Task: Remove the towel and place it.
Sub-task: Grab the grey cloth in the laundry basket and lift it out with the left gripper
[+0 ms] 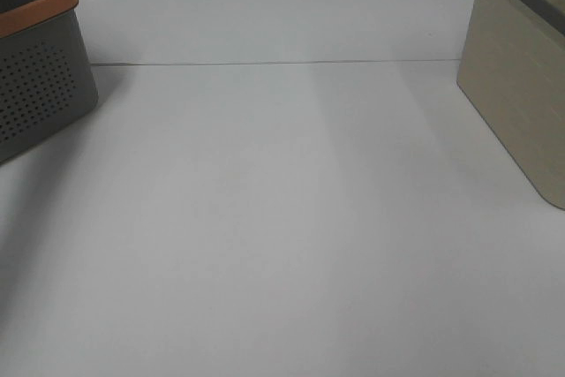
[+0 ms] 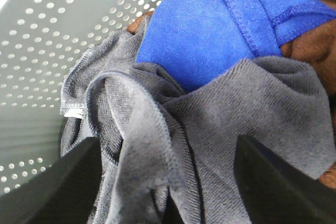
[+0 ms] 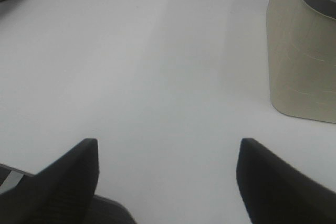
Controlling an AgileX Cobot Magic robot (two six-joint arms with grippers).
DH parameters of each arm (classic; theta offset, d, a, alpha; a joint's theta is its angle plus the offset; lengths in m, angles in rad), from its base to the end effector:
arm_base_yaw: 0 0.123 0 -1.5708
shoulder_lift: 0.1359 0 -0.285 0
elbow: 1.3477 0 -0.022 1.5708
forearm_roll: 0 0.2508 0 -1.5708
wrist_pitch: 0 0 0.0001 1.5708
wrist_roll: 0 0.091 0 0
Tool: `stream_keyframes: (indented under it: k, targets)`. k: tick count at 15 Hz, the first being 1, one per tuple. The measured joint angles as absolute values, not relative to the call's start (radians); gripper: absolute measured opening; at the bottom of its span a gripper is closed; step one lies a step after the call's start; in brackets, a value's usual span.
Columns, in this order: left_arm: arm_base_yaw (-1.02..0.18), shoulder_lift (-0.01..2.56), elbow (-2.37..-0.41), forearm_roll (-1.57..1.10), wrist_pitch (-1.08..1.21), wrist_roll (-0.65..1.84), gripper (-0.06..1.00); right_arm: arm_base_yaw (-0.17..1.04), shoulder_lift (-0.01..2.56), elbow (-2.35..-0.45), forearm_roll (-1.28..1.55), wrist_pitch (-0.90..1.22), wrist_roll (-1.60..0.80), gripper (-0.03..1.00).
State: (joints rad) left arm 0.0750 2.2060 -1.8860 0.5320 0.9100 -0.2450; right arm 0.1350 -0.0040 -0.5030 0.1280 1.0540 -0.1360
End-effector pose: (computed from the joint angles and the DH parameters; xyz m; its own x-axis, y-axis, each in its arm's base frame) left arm 0.4836 0.0729 0.2178 -0.8965 0.0259 -0.4423 -0.1704 0.9013 0.3982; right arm -0.0072 0.0092 0.2792 -0.4186 -0.1295 -0.8989 -0.2635 0.9645 -0.0163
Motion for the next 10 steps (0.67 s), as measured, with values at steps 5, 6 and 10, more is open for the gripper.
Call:
stream_keyframes:
  k: [5,6,10]
  targets:
    - [0.075,2.207,-1.886,0.559,0.907,-0.304,0.48,0.135,-0.004,-0.503,0.128,1.054,-0.135,0.72]
    - [0.075,2.207,-1.886,0.570,0.907,-0.322,0.44,0.135,-0.004,-0.503,0.128,1.054,-0.135,0.72]
    - [0.075,2.207,-1.886,0.591,0.905,-0.368,0.13,0.135,-0.004,-0.503,0.128,1.054,-0.133,0.72]
